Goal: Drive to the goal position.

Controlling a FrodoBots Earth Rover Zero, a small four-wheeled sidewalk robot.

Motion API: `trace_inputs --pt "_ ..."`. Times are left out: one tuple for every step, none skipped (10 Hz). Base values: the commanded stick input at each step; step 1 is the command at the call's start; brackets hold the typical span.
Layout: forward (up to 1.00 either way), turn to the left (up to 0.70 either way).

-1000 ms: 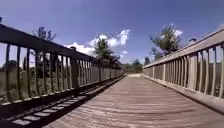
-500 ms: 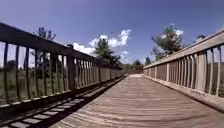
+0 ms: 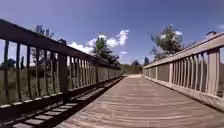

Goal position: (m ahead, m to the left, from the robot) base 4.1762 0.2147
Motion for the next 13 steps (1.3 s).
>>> trace_inputs --pt "0.7 0.0" --pt "0.7 0.0" --pt "0.7 0.0" --pt "0.7 0.0" --pt "0.7 0.0" --pt "0.7 0.0" --pt "0.7 0.0" --pt "0.7 0.0" --pt "0.7 0.0" --pt "0.7 0.0" --pt "0.7 0.0" --pt "0.7 0.0" --pt "0.7 0.0"
